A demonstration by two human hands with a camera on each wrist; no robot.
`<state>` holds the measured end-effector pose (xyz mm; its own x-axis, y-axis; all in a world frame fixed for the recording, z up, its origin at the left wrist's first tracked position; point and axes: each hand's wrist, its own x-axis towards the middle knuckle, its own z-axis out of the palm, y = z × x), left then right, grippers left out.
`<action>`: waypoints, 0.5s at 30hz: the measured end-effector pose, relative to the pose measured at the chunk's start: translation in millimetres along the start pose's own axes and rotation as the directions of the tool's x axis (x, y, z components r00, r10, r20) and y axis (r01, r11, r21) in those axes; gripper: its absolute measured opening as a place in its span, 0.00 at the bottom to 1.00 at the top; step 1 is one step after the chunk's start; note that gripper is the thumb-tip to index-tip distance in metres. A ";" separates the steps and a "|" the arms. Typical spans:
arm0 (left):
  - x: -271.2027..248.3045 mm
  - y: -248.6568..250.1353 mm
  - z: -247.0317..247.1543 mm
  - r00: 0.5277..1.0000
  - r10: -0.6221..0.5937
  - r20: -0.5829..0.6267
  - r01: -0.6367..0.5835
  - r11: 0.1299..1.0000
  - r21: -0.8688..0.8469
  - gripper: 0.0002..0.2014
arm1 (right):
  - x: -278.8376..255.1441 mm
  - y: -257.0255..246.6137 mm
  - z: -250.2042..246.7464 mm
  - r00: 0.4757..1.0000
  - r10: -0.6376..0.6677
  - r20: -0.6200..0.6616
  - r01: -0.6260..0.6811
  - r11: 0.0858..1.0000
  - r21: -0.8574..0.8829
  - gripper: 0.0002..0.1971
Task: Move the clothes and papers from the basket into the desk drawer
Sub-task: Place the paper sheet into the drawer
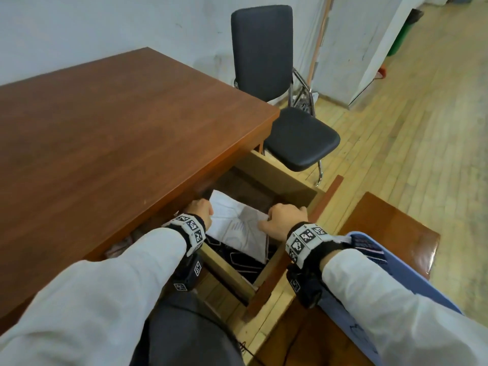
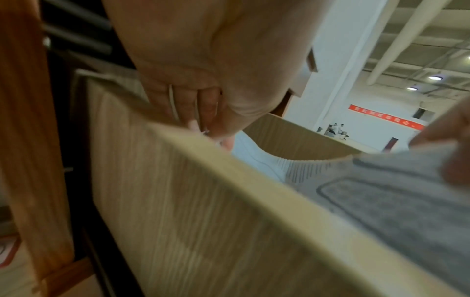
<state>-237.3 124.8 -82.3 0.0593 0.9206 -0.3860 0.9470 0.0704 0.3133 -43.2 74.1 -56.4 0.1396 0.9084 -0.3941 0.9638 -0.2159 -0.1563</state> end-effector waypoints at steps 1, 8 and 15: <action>2.6 -1.8 1.9 1.000 -0.005 0.002 0.005 1.000 0.007 0.15 | 3.2 -1.7 3.2 0.998 -0.002 0.056 0.005 0.998 -0.055 0.20; 14.5 -8.7 8.5 0.999 -0.044 -0.021 0.044 0.999 -0.030 0.15 | 13.8 -7.6 12.7 0.966 0.001 0.260 0.060 0.972 -0.226 0.17; 26.1 -9.8 20.8 0.991 -0.105 -0.082 0.101 0.994 -0.047 0.16 | 16.7 -7.5 14.6 0.946 0.011 0.323 0.053 0.981 -0.189 0.14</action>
<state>-238.5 140.1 -113.6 -0.0662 0.9364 -0.3446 0.9323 0.1811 0.3130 -51.4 85.7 -75.0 0.0697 0.7418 -0.6670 0.9954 -0.0961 -0.0029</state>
